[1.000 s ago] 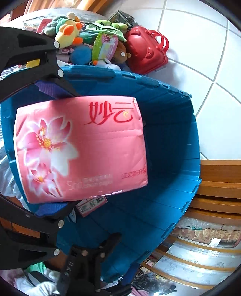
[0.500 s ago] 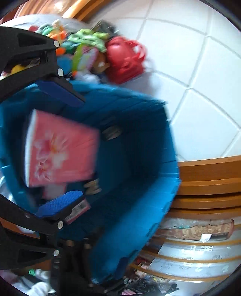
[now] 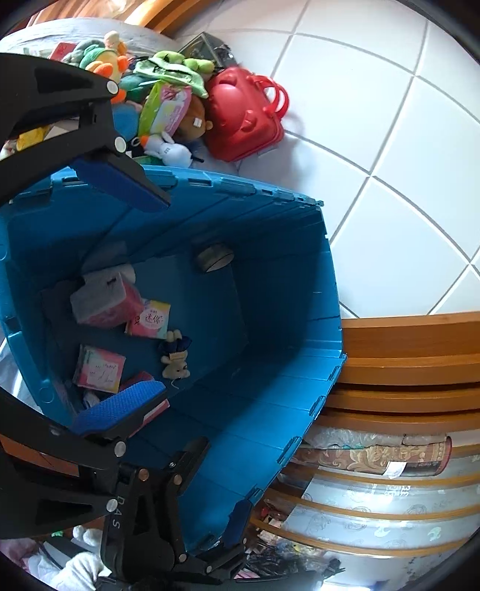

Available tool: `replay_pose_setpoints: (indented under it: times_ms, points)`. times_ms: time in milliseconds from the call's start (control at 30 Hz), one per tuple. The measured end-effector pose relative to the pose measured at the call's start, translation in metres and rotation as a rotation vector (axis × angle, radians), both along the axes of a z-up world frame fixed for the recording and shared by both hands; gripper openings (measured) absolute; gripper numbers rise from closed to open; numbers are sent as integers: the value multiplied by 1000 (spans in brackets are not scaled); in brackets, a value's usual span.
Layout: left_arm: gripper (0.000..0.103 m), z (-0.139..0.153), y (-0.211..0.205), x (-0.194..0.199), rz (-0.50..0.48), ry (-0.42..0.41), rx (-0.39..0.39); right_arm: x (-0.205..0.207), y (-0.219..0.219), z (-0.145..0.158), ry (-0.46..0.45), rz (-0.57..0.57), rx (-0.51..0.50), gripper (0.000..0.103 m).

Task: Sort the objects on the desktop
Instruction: 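Move both tools back over the heap of items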

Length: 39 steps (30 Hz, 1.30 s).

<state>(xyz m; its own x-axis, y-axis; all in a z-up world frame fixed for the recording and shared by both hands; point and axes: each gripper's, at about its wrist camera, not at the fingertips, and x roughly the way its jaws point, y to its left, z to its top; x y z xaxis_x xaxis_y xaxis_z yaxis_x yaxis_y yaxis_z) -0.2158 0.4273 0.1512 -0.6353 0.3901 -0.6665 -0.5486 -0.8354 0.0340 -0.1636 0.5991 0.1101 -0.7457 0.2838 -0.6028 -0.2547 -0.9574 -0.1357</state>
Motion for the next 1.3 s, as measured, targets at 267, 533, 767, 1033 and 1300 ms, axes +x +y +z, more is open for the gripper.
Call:
replay_pose_setpoints:
  times_ms: [267, 533, 767, 1033, 1300]
  points:
    - [93, -4, -25, 6, 40, 41, 24, 0, -21, 8, 31, 38, 17, 103]
    - [93, 1, -85, 12, 170, 171, 72, -1, -70, 22, 142, 132, 43, 103]
    - [93, -7, -181, 19, 320, 289, 173, 3, -137, 44, 291, 286, 43, 103]
    - [93, -35, -297, 12, 588, 278, 75, -11, -248, 47, 381, 522, -9, 103]
    - [93, -87, -426, -5, 717, 122, 54, -59, -352, 6, 218, 675, -156, 103]
